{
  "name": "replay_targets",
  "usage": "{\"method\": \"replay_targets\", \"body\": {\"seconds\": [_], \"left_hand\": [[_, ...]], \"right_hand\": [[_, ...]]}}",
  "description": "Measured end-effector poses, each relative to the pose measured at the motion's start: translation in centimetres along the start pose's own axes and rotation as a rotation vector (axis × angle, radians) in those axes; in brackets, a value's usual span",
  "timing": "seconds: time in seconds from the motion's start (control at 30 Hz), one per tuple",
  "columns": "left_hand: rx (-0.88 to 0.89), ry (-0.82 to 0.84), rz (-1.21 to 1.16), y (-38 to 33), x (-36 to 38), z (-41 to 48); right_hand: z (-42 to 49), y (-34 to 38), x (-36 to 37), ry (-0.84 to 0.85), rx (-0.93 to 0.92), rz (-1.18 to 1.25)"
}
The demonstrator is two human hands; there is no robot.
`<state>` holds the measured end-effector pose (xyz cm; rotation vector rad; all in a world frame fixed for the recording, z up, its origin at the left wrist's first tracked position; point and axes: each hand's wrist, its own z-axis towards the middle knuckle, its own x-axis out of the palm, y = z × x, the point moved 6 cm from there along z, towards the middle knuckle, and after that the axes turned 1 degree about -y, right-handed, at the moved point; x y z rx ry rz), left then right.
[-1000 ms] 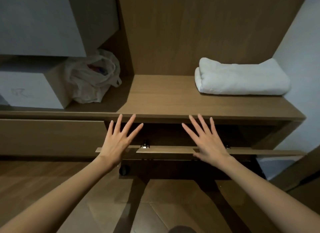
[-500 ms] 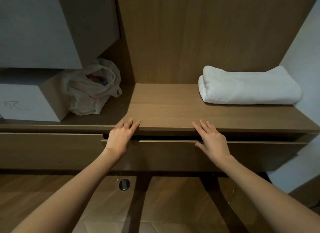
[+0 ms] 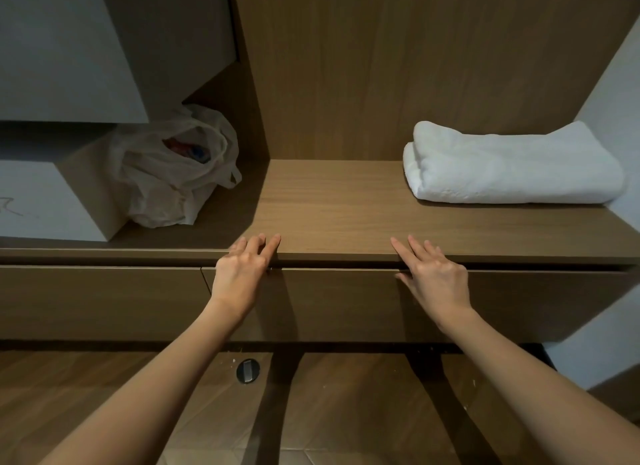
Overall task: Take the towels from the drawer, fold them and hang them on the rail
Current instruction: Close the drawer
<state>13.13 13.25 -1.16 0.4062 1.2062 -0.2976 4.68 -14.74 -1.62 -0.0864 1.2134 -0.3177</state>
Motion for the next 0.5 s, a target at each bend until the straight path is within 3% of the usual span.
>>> {"method": "replay_targets", "body": {"seconds": [0.2, 0.3, 0.43, 0.5], "left_hand": [[-0.060, 0.062, -0.056, -0.4, -0.4, -0.1], [-0.044, 0.176, -0.022, -0.7, -0.9, 0.7], [-0.031, 0.407, 0.034, -0.7, -4.0, 1.2], [-0.002, 0.415, -0.034, -1.1, -7.4, 1.8]], "right_hand": [[-0.1, 0.2, -1.0, 0.076, 0.043, 0.068], [-0.2, 0.8, -1.8, 0.277, 0.047, 0.123], [1.0, 0.1, -5.6, 0.679, -0.023, 0.259], [1.6, -0.5, -8.9, 0.692, -0.063, 0.270]]}}
